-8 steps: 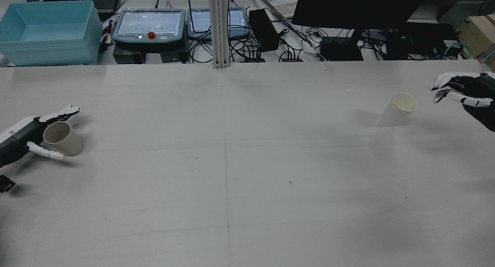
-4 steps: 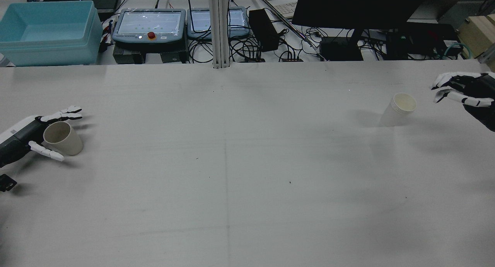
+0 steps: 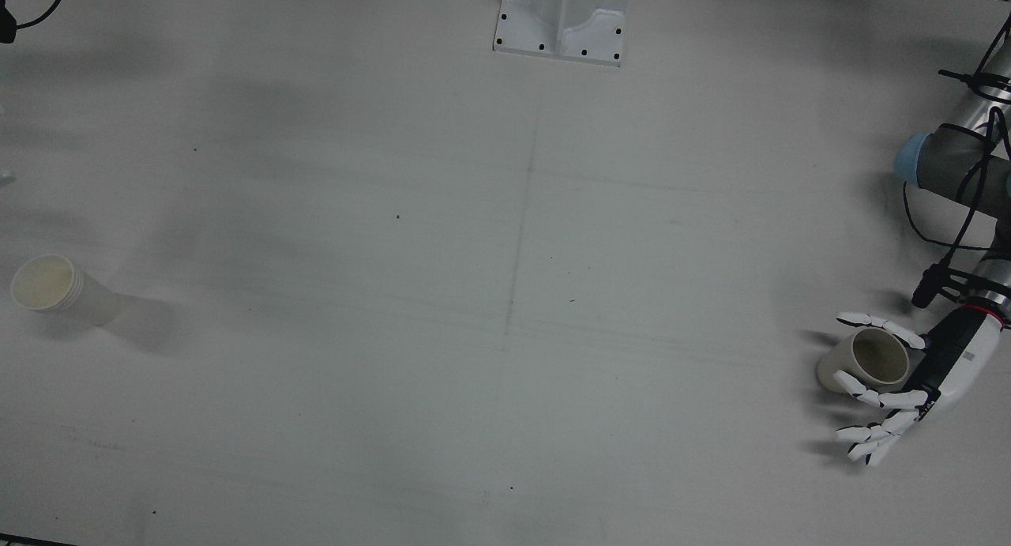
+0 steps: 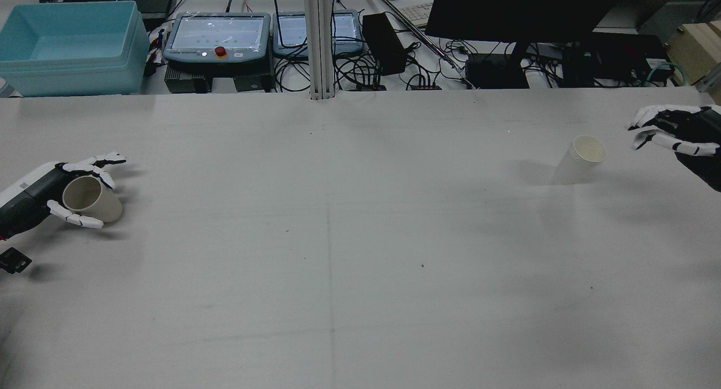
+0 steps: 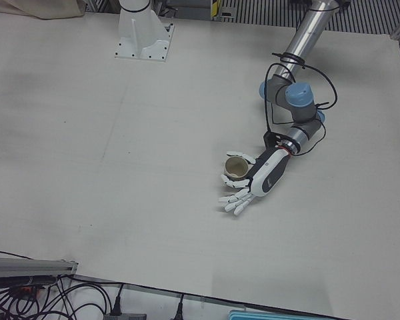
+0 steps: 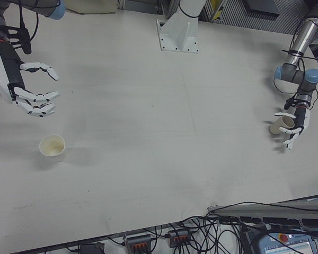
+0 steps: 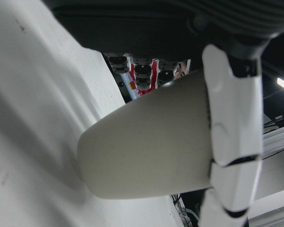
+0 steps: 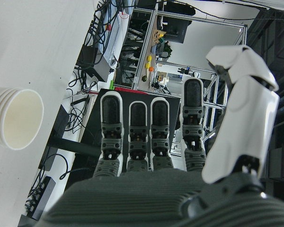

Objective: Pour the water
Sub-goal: 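Close the left hand fingers around the beige cup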

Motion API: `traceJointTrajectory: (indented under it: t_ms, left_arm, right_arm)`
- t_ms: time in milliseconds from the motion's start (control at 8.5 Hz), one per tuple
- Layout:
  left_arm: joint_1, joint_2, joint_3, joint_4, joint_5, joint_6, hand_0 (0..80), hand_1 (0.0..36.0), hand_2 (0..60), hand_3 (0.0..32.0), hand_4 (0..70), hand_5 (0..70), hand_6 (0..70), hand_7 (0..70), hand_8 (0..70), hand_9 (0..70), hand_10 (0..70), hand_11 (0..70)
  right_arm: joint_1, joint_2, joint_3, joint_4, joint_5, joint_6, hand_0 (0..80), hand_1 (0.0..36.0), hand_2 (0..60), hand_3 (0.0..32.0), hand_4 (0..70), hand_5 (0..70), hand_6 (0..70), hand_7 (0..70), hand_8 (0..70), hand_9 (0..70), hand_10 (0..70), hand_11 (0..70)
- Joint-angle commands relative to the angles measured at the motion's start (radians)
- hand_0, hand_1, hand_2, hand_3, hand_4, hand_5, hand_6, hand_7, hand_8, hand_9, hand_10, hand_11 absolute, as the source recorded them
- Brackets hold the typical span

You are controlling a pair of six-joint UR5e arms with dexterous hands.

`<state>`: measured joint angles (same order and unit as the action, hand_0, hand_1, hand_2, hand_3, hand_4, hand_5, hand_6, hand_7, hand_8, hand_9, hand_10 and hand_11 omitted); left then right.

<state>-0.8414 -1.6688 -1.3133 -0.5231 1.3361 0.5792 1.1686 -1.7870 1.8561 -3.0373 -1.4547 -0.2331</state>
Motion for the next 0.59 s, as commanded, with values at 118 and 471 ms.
traceJointTrajectory:
  t_ms: [118,471]
  left_arm:
    - [0.028,-0.003,-0.106,0.152,-0.080,-0.101,80.0,36.0,60.0,0.0,70.0,70.0,23.6,23.5,13.8,11.6,7.2,13.4]
    - [0.028,-0.005,-0.112,0.211,-0.071,-0.163,80.0,36.0,60.0,0.0,70.0,70.0,24.6,23.7,13.7,11.4,6.5,12.3]
  right_arm:
    - [0.006,-0.003,-0.003,0.000,-0.001,0.003,51.8,20.2,32.5,0.0,33.7,28.4,27.0,43.4,24.0,36.7,30.1,44.6]
    - [0.005,-0.002,-0.075,0.021,-0.006,0.026,50.9,19.5,29.9,0.0,31.2,24.5,22.4,37.2,19.2,30.0,23.7,35.8]
